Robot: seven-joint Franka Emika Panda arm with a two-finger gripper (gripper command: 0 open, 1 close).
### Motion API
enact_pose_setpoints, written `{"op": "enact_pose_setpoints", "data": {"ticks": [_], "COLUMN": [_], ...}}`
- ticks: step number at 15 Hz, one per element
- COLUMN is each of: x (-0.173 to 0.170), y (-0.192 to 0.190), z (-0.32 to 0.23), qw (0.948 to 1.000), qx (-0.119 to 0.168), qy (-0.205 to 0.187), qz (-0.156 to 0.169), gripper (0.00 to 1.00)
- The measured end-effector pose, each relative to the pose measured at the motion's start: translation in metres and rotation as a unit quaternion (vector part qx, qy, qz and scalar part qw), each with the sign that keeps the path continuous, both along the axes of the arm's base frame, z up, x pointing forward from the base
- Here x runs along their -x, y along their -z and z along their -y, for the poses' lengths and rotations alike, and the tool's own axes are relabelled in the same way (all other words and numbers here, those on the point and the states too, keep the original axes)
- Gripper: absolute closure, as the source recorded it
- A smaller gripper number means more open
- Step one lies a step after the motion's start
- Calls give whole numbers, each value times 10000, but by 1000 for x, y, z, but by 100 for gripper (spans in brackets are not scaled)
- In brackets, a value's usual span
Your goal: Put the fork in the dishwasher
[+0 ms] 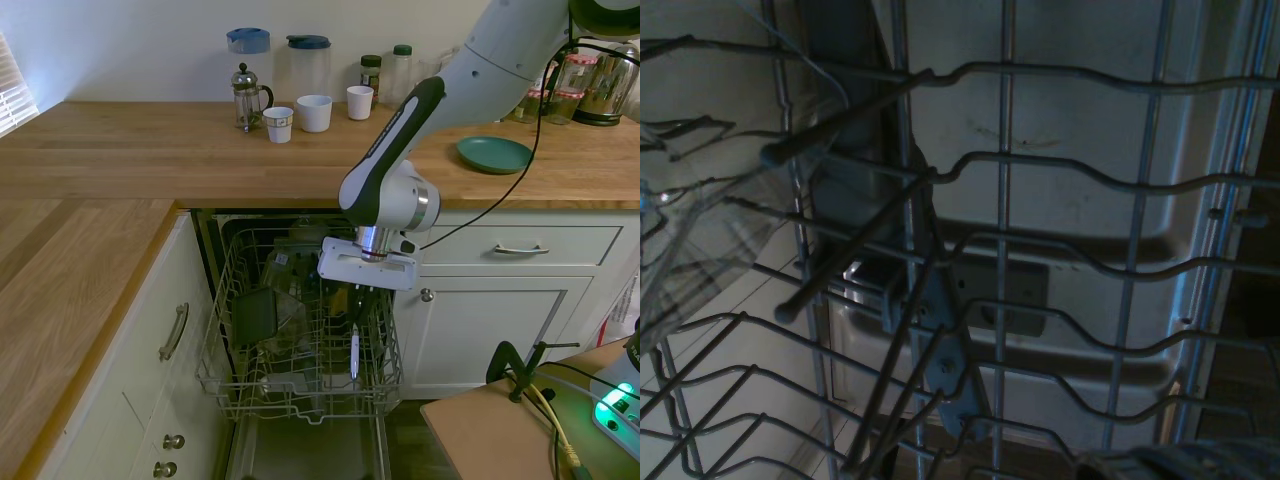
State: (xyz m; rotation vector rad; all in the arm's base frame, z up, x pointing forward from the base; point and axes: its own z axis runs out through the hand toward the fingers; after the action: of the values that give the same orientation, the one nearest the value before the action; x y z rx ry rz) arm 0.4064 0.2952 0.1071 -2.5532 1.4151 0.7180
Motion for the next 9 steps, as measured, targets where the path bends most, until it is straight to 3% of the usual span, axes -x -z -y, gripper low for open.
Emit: {"op": "enact_pose_setpoints", "data": {"ticks": [9], "x": [-3], "y": [1], "z": [-5], "qw": [9998], "qx": [-78], "qy": [-82], "qz": [-133], "gripper": [0]}}
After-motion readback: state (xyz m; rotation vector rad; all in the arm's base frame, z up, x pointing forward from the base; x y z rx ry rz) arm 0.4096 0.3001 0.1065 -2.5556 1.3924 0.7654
